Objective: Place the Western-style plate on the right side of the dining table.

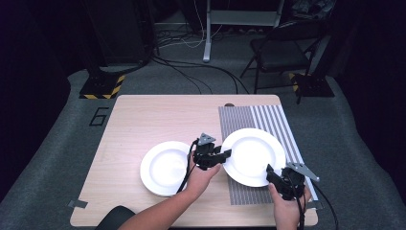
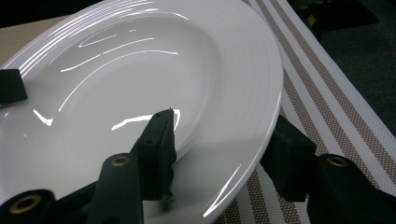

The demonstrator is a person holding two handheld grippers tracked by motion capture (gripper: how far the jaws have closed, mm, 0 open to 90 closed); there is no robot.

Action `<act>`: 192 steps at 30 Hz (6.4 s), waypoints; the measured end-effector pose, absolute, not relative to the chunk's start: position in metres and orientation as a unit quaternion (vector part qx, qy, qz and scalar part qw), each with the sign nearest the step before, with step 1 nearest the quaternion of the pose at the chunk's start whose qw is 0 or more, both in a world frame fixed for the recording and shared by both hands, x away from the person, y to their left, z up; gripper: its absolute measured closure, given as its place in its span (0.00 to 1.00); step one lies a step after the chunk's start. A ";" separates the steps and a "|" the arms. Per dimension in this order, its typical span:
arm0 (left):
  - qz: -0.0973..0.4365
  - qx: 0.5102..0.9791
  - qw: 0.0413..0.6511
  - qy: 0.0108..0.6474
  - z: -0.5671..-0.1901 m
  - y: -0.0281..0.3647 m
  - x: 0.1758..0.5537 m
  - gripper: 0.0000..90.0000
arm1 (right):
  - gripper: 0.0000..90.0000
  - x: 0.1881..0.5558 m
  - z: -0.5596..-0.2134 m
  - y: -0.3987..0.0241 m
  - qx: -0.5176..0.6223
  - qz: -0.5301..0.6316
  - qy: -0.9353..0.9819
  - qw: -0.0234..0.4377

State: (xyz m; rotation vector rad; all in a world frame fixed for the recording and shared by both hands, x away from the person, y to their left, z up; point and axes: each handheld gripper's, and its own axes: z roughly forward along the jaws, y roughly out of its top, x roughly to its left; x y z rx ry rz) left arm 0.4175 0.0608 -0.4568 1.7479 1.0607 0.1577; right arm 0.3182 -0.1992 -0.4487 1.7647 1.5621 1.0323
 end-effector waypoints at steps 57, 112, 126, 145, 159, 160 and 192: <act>0.055 0.742 0.499 0.444 -0.492 0.022 0.450 0.67 | 0.55 0.348 -0.489 -0.237 0.678 0.366 0.576 0.274; 0.077 0.754 0.464 0.460 -0.508 0.006 0.485 0.67 | 0.53 0.388 -0.505 -0.239 0.691 0.321 0.586 0.276; 0.078 0.757 0.457 0.461 -0.512 0.002 0.488 0.66 | 0.53 0.391 -0.506 -0.240 0.689 0.317 0.588 0.282; 0.095 0.767 0.450 0.447 -0.515 -0.007 0.485 0.62 | 0.54 0.387 -0.508 -0.244 0.691 0.321 0.579 0.291; 0.130 0.782 0.432 0.431 -0.513 -0.011 0.480 0.56 | 0.54 0.379 -0.504 -0.234 0.669 0.300 0.590 0.338; 0.135 0.783 0.431 0.428 -0.512 -0.009 0.480 0.55 | 0.54 0.378 -0.503 -0.235 0.669 0.305 0.589 0.335; 0.143 0.773 0.463 0.410 -0.464 0.051 0.456 0.53 | 0.48 0.351 -0.468 -0.228 0.634 0.389 0.620 0.251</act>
